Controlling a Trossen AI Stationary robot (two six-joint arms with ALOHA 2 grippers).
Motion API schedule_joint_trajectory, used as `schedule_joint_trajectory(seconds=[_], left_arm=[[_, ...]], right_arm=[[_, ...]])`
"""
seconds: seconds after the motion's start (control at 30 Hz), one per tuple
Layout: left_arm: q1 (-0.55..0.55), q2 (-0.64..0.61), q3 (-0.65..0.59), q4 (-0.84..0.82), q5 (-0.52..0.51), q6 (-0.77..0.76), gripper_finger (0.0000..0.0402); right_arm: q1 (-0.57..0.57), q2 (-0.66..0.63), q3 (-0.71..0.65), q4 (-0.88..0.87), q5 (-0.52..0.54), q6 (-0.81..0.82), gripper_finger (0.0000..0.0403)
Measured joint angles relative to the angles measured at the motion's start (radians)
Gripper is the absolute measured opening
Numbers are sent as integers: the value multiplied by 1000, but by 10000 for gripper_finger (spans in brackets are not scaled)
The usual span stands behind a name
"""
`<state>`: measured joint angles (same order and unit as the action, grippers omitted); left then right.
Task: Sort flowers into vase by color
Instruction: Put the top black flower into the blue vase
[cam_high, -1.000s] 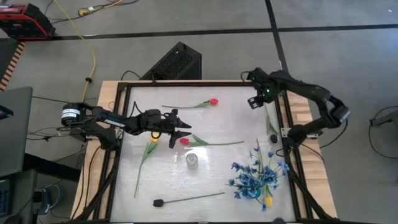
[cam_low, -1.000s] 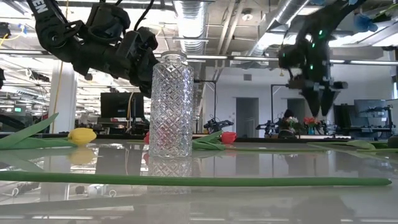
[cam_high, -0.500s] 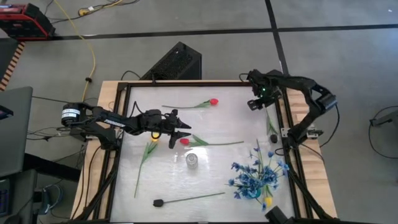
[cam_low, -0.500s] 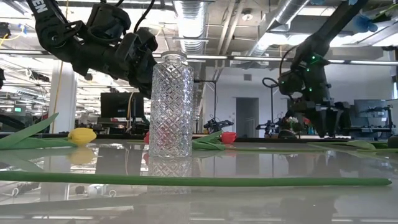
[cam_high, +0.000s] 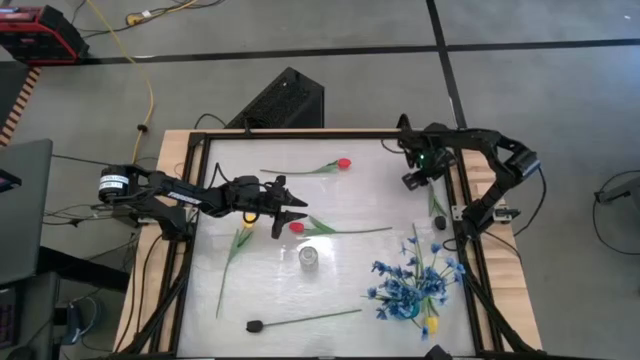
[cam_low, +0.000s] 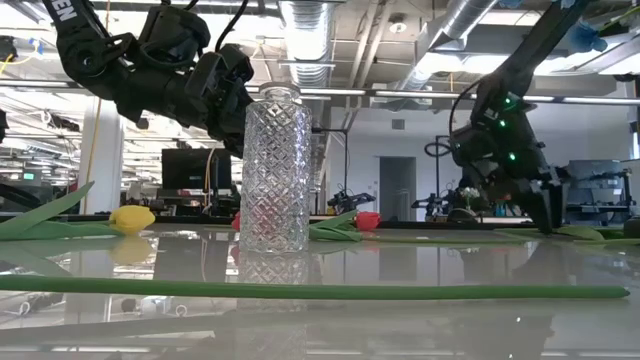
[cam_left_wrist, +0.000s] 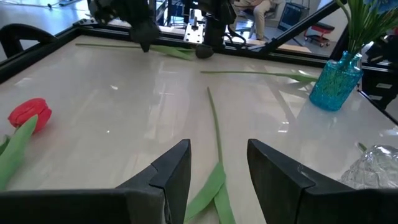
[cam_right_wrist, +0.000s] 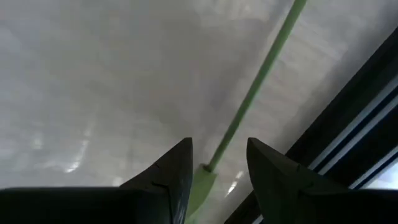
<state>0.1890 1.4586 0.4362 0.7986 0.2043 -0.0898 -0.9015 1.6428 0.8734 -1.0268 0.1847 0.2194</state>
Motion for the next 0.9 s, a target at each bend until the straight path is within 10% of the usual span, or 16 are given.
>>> schedule_joint_trajectory(seconds=[0.23,0.47,0.9], left_arm=[[0,0,0,4,0,0,145],[0,0,0,9,0,-1,145],[0,0,0,27,-6,4,145]], right_arm=[[25,-10,-18,25,12,32,156],[23,-12,-1,-41,-127,-11,19],[219,-300,0,33,-352,70,16]])
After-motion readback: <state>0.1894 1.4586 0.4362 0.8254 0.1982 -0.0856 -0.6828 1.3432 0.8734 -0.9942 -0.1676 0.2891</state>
